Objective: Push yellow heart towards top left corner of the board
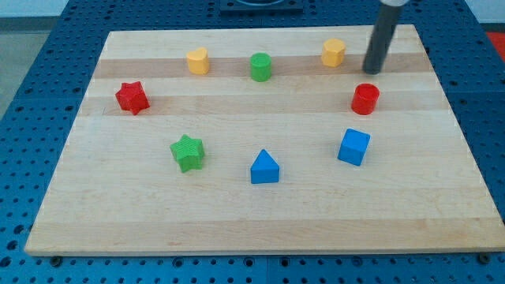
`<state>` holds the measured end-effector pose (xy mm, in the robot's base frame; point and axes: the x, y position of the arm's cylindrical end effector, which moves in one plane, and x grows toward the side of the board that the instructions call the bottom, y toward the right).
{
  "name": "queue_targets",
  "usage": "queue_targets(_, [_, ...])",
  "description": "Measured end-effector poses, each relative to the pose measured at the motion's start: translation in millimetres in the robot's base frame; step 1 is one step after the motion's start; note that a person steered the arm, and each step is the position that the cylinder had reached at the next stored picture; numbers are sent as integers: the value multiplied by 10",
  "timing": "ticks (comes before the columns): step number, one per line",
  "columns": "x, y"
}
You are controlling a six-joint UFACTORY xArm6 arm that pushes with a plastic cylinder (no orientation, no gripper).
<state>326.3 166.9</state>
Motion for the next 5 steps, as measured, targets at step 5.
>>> queue_targets(5, [90, -2568])
